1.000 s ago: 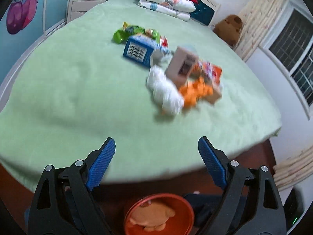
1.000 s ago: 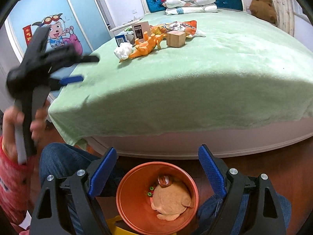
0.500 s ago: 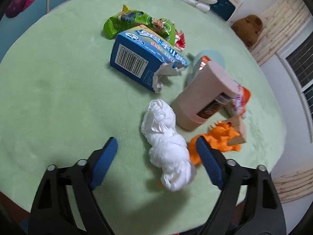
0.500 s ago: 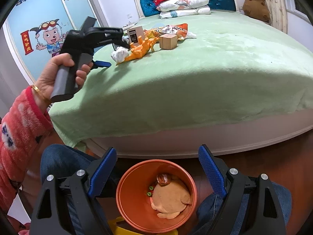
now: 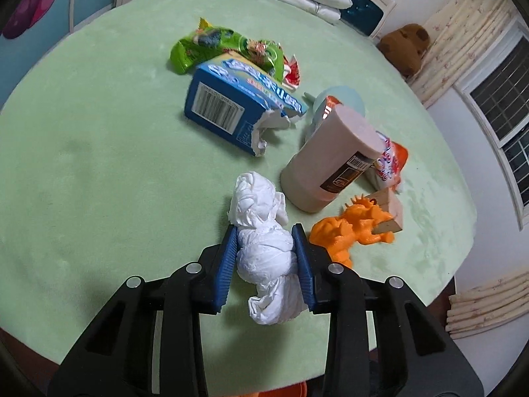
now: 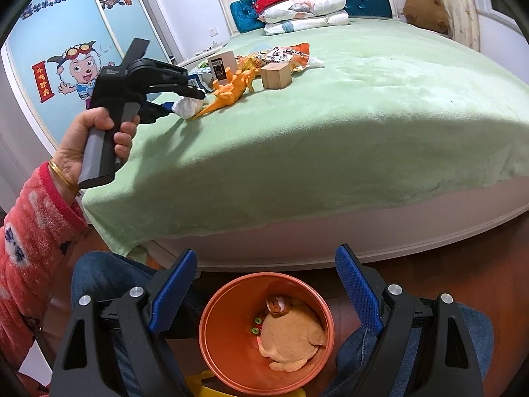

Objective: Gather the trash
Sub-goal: 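Grasp the white crumpled tissue with the left gripper and lift it, then grasp the orange toy dinosaur with the right gripper while the left gripper holds the tissue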

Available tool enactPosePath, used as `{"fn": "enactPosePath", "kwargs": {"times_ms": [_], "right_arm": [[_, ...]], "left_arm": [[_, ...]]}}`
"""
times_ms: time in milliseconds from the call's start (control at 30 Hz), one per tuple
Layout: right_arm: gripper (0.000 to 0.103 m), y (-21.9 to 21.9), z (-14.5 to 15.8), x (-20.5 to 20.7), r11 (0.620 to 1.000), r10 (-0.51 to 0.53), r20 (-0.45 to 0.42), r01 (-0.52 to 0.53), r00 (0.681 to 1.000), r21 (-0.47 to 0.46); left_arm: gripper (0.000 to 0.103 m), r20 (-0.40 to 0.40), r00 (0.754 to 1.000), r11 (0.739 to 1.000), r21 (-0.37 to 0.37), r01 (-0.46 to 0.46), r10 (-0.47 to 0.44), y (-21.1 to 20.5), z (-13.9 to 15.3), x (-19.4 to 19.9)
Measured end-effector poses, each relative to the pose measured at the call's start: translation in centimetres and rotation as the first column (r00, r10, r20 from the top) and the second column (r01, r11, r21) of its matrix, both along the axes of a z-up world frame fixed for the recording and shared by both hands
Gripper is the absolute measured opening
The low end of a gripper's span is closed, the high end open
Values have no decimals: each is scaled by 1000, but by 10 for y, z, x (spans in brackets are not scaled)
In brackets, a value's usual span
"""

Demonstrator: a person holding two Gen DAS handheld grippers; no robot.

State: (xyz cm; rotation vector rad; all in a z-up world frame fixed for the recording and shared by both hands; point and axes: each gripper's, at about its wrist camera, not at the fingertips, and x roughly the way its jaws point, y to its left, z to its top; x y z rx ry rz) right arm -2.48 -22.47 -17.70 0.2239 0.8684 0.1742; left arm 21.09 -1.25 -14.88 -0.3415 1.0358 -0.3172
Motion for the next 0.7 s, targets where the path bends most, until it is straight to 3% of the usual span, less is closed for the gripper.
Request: {"fn": "enactPosePath", "kwargs": {"times_ms": [200,500,700], "right_arm": [[84,0,2,2,1000,-4,5,4,1000,7],[85,16,22,32,999,31,48,-33,998,34],[85,34,45,69,997,63,96,-67,993,40]], "left_arm": [[33,85,996,1000,-9,10,-10,16,21,-28],[33,198,980,1000,21,20,-24,50,39,-106],[33,252,967,993,116,3,-32,66,35,-154]]}}
